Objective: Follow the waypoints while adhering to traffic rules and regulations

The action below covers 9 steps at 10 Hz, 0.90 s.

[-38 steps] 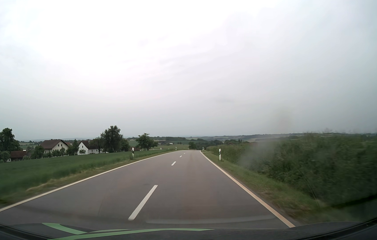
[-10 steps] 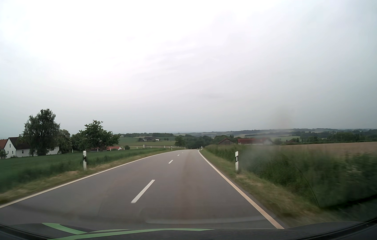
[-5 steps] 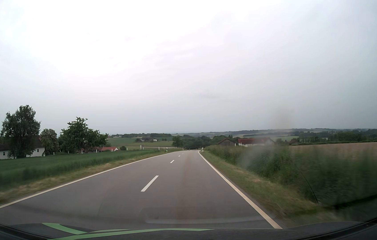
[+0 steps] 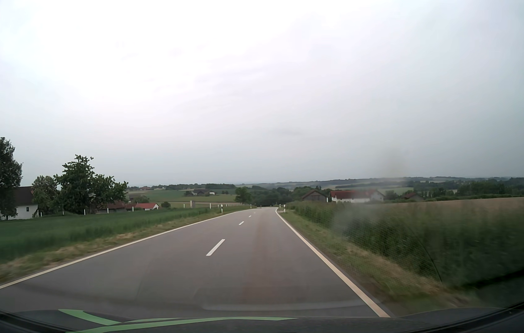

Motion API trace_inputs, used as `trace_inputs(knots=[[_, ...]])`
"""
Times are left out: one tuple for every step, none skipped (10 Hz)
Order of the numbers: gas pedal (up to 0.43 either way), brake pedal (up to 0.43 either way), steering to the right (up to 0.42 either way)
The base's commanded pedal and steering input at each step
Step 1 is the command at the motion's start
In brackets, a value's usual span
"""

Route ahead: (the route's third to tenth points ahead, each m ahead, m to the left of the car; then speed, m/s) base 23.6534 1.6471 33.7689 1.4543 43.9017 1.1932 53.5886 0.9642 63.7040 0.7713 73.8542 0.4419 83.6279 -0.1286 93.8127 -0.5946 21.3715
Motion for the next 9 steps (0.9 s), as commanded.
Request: trace_inputs(knots=[[0.02, 0.0, 0.003], [0.0, 0.0, 0.002], [0.0, 0.0, 0.002], [0.0, 0.0, 0.002], [0.0, 0.0, 0.002], [0.0, 0.0, 0.002], [0.0, 0.0, 0.002], [0.0, 0.0, 0.002], [0.0, 0.0, 0.002]])
